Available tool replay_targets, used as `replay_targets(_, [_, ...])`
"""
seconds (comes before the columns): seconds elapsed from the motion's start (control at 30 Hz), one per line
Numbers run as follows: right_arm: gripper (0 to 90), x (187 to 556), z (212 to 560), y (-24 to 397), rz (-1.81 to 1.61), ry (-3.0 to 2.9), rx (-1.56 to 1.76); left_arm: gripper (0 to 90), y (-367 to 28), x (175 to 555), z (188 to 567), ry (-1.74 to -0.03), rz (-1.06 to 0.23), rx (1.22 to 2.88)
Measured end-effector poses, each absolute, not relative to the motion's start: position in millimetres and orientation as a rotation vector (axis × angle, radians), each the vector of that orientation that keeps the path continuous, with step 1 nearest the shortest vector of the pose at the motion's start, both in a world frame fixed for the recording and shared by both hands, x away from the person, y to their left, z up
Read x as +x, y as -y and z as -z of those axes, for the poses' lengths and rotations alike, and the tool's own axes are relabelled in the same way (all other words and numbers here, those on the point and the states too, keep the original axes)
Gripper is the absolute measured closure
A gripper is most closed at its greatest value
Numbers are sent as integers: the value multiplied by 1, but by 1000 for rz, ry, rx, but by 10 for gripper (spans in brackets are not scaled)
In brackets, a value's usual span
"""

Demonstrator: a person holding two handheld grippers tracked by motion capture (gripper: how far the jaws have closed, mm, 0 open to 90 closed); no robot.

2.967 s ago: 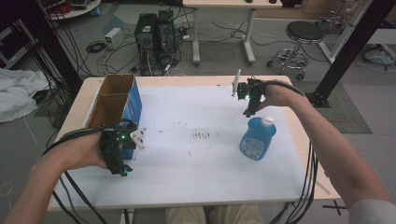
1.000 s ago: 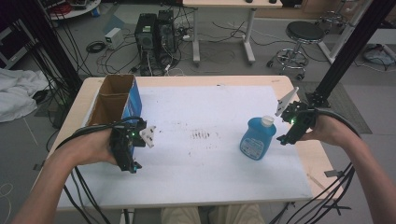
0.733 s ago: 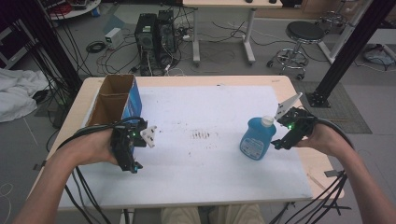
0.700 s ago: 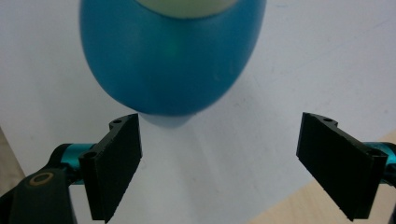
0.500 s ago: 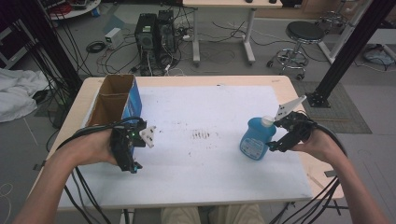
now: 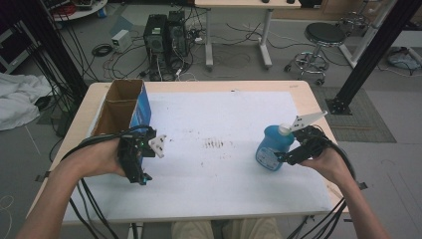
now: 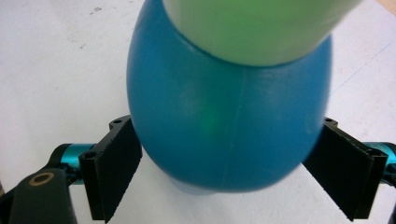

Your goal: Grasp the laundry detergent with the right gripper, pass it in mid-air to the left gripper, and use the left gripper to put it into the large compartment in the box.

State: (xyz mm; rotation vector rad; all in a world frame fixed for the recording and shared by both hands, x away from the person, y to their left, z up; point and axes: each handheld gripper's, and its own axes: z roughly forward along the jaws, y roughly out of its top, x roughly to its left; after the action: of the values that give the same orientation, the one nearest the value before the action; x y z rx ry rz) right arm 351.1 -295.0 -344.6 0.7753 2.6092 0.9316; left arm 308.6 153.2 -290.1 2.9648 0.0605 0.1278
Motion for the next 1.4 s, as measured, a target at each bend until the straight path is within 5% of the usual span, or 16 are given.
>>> replay_targets(0.7, [139, 352, 358, 285, -973, -2570, 829, 233, -155, 308, 292, -70, -117, 2970])
replay_targets(0.93, [231, 351, 359, 287, -1000, -2545, 829, 233, -155, 308, 294, -80, -112, 2968])
replay_targets(1.4, [277, 351, 362, 284, -1008, -2542, 841, 233, -155, 309, 295, -80, -107, 2969])
